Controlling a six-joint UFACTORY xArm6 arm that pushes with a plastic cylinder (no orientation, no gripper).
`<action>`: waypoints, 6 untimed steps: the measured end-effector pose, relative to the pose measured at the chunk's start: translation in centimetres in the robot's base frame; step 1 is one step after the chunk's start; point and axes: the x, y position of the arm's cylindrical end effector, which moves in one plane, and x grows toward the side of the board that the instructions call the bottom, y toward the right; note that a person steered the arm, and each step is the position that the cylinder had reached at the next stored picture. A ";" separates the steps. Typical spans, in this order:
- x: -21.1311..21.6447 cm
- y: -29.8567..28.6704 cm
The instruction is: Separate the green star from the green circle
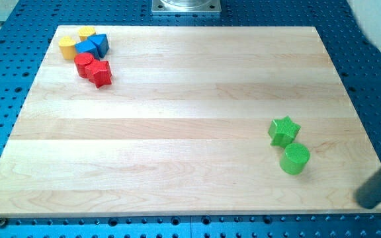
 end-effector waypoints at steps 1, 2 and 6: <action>-1.5 -4.4; -5.1 -5.0; -18.4 -11.8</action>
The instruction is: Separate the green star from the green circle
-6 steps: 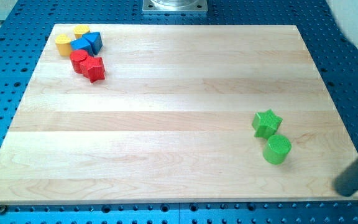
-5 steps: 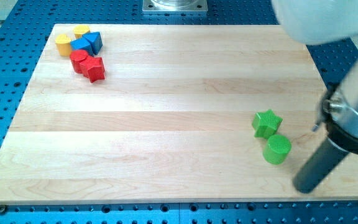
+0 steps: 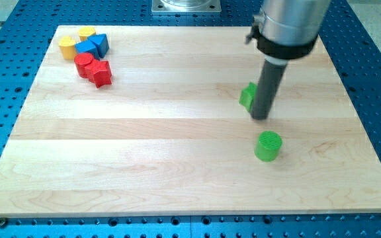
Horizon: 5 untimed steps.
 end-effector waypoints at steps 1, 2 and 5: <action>-2.8 -4.5; -2.4 0.3; -3.3 -3.1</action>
